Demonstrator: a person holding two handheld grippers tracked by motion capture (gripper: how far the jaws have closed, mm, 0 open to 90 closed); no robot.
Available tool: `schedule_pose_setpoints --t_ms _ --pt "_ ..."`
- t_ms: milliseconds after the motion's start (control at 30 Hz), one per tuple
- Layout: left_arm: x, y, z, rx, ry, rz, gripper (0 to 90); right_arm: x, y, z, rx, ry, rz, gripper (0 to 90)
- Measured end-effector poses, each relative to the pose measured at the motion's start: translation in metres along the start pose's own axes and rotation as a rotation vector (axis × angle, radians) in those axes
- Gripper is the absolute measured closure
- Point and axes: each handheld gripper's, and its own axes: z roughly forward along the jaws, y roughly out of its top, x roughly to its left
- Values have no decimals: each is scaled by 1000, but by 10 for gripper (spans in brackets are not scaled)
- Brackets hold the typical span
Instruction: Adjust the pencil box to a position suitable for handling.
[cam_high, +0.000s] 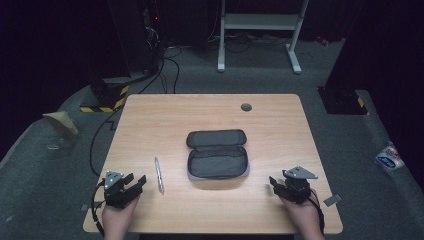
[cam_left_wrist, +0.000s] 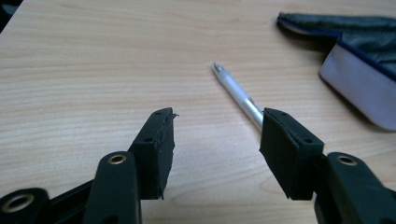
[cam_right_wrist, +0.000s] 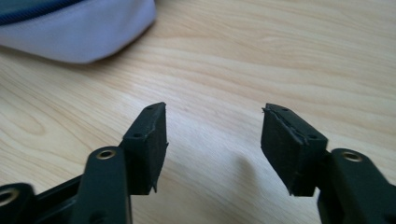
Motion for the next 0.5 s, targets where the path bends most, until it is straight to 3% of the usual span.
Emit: schedule_pose_setpoints --t_ms 167,267,500 --pt "-7 4 4 30 -2 51 391 -5 -8 -2 35 -6 17 406" --pt "-13 4 9 73 -6 75 385 -6 -10 -4 48 -9 36 415" --pt "-22 5 19 99 -18 105 326 -7 -13 0 54 -19 52 381"
